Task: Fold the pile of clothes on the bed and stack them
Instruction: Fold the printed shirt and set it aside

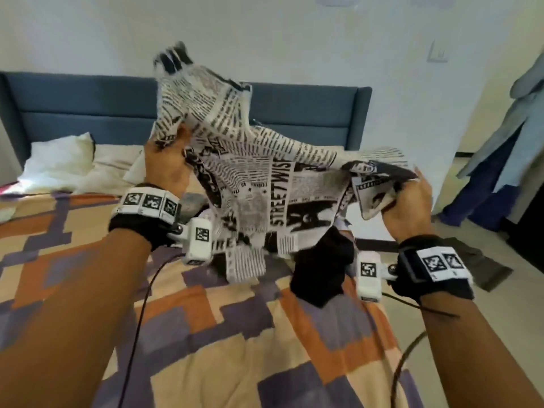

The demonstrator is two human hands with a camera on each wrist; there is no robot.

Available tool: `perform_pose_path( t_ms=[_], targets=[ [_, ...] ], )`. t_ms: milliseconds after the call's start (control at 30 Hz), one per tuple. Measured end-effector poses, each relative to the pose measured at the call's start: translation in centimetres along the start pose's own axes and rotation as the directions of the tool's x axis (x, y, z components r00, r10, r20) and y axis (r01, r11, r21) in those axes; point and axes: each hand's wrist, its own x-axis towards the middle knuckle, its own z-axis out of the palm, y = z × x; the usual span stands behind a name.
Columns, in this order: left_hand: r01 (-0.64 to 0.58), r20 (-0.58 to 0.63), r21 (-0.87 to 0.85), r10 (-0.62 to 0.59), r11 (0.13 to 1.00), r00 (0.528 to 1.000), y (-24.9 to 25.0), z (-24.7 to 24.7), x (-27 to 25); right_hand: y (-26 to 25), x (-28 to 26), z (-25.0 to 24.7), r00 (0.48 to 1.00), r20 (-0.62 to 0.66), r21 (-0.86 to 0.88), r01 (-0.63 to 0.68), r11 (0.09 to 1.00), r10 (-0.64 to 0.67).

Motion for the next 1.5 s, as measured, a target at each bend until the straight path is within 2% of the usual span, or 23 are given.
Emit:
perform_pose_path(
  t_ms=[67,200,300,400,467,567,633,700,733,767,800,867,933,1000,1033,1067,1100,1200,1267,1333,1400,1433,1500],
  targets=[
    [-0.058,0.020,0.183,0.055,0.981,0.998,1.5,-1.2,-2.0,-1.1,-2.1,-0.7,0.999,0.038,0.026,-0.009,1.000,0.008],
    [-0.054,0.068,0.545,0.021,0.837,0.998,1.0,-8.1,-6.1,0.0,-7.0,-6.0,0.988,0.137,-0.385,0.115,0.916,-0.066],
    [0.061,0.090,0.840,-0.249,0.539,0.964,-0.5,-15.3,-9.6,4.2,-10.6,-12.8,0.947,0.321,-0.699,0.218,0.681,0.027],
    [0.090,0.028,0.981,-0.581,0.173,0.813,-2.0,-21.5,-13.4,7.3,-14.5,-18.2,0.864,0.482,-0.829,0.396,0.394,0.147],
    [0.003,-0.019,1.000,-0.690,-0.024,0.724,-3.7,-26.0,-15.8,8.3,-17.5,-20.6,0.784,0.524,-0.840,0.411,0.353,0.333],
    [-0.105,-0.008,0.990,-0.786,-0.092,0.618,-5.3,-32.0,-18.3,10.2,-20.1,-24.2,0.674,0.458,-0.884,0.413,0.218,0.580],
    [-0.133,0.004,0.988,-0.856,-0.076,0.517,-5.2,-32.9,-19.7,10.6,-20.8,-25.8,0.652,0.409,-0.897,0.416,0.149,0.638],
    [-0.132,-0.027,0.986,-0.874,-0.104,0.486,-4.9,-32.5,-21.0,10.0,-20.7,-26.2,0.630,0.414,-0.888,0.438,0.139,0.657],
    [-0.128,-0.059,0.983,-0.880,-0.134,0.471,-4.7,-32.0,-21.4,9.6,-20.5,-26.1,0.567,0.384,-0.892,0.432,0.134,0.728],
    [-0.162,-0.098,0.968,-0.886,-0.189,0.453,-4.7,-31.4,-21.3,9.0,-20.2,-25.4,0.457,0.335,-0.892,0.435,0.121,0.824],
    [-0.213,-0.173,0.935,-0.887,-0.284,0.428,-5.1,-30.9,-21.3,8.3,-19.9,-24.6,0.342,0.249,-0.882,0.466,0.067,0.906],
    [-0.333,-0.315,0.825,-0.862,-0.456,0.397,-5.2,-29.0,-21.0,7.1,-19.8,-22.5,0.191,0.113,-0.823,0.568,-0.016,0.975],
    [-0.354,-0.361,0.734,-0.774,-0.580,0.521,-5.3,-26.9,-20.3,6.7,-19.3,-21.1,0.135,0.086,-0.826,0.564,-0.005,0.987],
    [-0.343,-0.355,0.626,-0.647,-0.701,0.675,-5.1,-25.1,-19.2,7.3,-18.7,-20.5,0.185,0.164,-0.893,0.444,0.067,0.969],
    [-0.304,-0.333,0.627,-0.600,-0.717,0.728,-5.2,-24.2,-18.6,8.1,-18.4,-20.5,0.238,0.239,-0.893,0.434,0.117,0.941],
    [-0.271,-0.285,0.698,-0.605,-0.662,0.744,-6.1,-24.0,-17.9,8.6,-18.3,-20.2,0.298,0.294,-0.890,0.431,0.147,0.908],
    [-0.275,-0.216,0.783,-0.659,-0.557,0.720,-6.9,-23.4,-17.2,9.4,-18.2,-19.9,0.348,0.364,-0.883,0.424,0.202,0.864],
    [-0.274,0.059,0.956,-0.841,-0.108,0.537,-9.7,-20.7,-16.2,12.6,-18.1,-18.7,0.522,0.413,-0.902,0.351,0.253,0.747],
    [-0.245,0.196,0.966,-0.849,0.081,0.490,-11.9,-19.7,-15.8,14.6,-17.5,-18.5,0.508,0.351,-0.918,0.353,0.181,0.787],
    [-0.186,0.218,0.973,-0.795,0.134,0.567,-14.1,-19.5,-14.8,16.1,-16.1,-18.5,0.446,0.268,-0.922,0.375,0.094,0.854],
    [-0.110,0.144,0.990,-0.684,0.093,0.715,-16.6,-20.1,-12.9,16.8,-13.3,-18.1,0.461,0.200,-0.970,0.219,0.108,0.864],
    [-0.082,0.092,0.996,-0.631,0.046,0.770,-17.8,-20.4,-11.8,16.9,-11.7,-17.8,0.490,0.160,-0.987,0.109,0.122,0.857],
    [-0.013,-0.018,0.999,-0.567,-0.051,0.824,-20.3,-21.0,-9.5,17.4,-8.0,-17.2,0.604,0.121,-0.983,-0.037,0.180,0.787]
  ],
)
